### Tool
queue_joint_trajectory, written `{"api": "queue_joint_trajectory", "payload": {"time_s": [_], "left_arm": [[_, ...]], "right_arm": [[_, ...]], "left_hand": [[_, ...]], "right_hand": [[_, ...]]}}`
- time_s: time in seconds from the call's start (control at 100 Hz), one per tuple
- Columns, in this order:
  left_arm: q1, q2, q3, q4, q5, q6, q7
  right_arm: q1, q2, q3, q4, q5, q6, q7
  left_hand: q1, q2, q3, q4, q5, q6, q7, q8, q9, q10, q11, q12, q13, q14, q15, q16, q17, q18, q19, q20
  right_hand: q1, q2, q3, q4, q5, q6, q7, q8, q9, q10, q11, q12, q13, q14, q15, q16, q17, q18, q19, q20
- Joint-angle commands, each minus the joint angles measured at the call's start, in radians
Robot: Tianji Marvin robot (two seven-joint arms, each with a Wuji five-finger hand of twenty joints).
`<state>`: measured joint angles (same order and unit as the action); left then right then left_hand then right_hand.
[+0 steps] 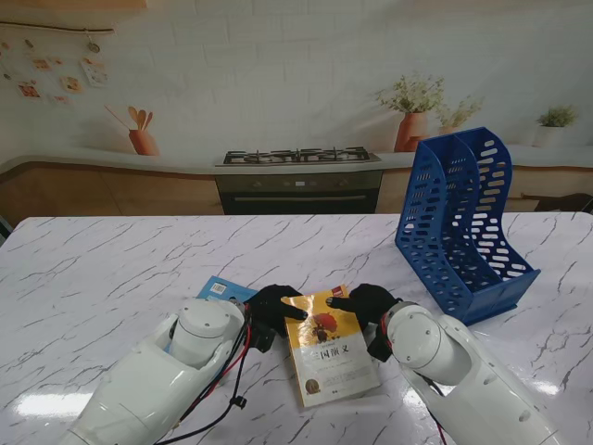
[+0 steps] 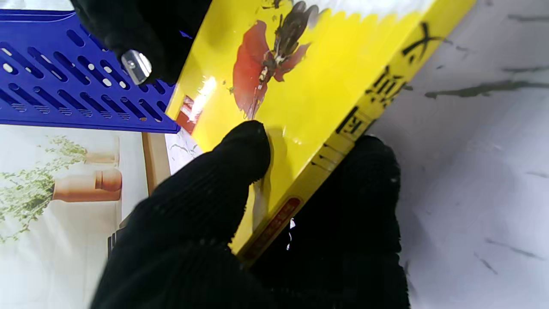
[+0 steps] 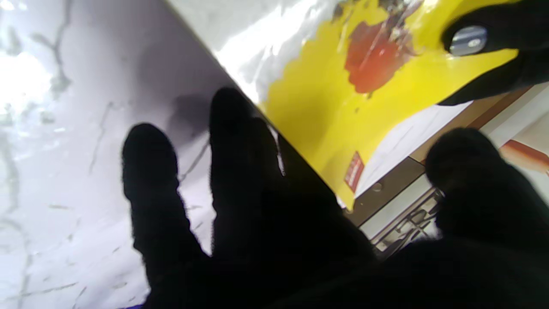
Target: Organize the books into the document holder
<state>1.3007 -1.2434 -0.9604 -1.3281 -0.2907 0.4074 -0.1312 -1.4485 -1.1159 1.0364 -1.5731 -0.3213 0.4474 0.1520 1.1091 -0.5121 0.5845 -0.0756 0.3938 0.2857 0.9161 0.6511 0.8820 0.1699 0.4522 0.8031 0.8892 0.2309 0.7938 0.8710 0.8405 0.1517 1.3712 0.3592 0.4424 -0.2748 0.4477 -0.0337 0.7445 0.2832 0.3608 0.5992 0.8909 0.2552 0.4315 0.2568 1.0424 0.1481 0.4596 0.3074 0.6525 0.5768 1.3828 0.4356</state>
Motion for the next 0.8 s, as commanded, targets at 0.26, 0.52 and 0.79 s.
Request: {"api": "queue_joint_trajectory", "payload": {"time_s": [0.26, 0.52, 0.79], "left_arm": [[0.047, 0.012, -0.036, -0.085, -0.007, -0.087, 0.006], [0.060, 0.036, -0.066, -0.186, 0.021, -0.127, -0.014], [0.048, 0.059, -0.080, -0.266, 0.060, -0.153, -0.057]], "right_arm": [[-0.070, 0.020, 0.099, -0.081, -0.032, -0.040, 0.068], [-0.065, 0.036, 0.185, -0.144, -0.069, -0.139, 0.119], [-0.016, 0.043, 0.219, -0.181, -0.149, -0.235, 0.129]], "left_hand": [[0.086, -0.016, 0.197, 0.000, 0.083, -0.213, 0.232, 0.101, 0.086, -0.112, 0.050, 0.004, 0.100, 0.027, 0.013, 0.044, 0.024, -0.035, 0.105, 0.027], [0.063, -0.007, 0.228, 0.011, 0.091, -0.212, 0.230, 0.102, 0.087, -0.110, 0.069, 0.015, 0.109, 0.025, 0.029, 0.054, 0.037, -0.032, 0.118, 0.041], [0.058, -0.007, 0.243, 0.018, 0.093, -0.210, 0.229, 0.103, 0.092, -0.103, 0.072, 0.034, 0.118, 0.024, 0.042, 0.058, 0.043, -0.033, 0.127, 0.049]], "right_hand": [[-0.046, -0.007, -0.002, -0.015, -0.099, -0.155, -0.031, -0.002, -0.120, -0.105, -0.065, -0.004, -0.187, 0.011, -0.149, -0.032, -0.195, -0.027, -0.062, 0.005], [-0.055, -0.041, 0.019, -0.022, -0.148, -0.229, -0.056, 0.000, -0.191, -0.149, -0.147, 0.021, -0.316, -0.003, -0.245, -0.021, -0.388, 0.002, -0.226, -0.030], [-0.052, -0.050, 0.020, -0.024, -0.170, -0.235, -0.067, -0.005, -0.228, -0.170, -0.200, 0.031, -0.393, -0.029, -0.304, -0.015, -0.555, -0.037, -0.428, -0.062]]}}
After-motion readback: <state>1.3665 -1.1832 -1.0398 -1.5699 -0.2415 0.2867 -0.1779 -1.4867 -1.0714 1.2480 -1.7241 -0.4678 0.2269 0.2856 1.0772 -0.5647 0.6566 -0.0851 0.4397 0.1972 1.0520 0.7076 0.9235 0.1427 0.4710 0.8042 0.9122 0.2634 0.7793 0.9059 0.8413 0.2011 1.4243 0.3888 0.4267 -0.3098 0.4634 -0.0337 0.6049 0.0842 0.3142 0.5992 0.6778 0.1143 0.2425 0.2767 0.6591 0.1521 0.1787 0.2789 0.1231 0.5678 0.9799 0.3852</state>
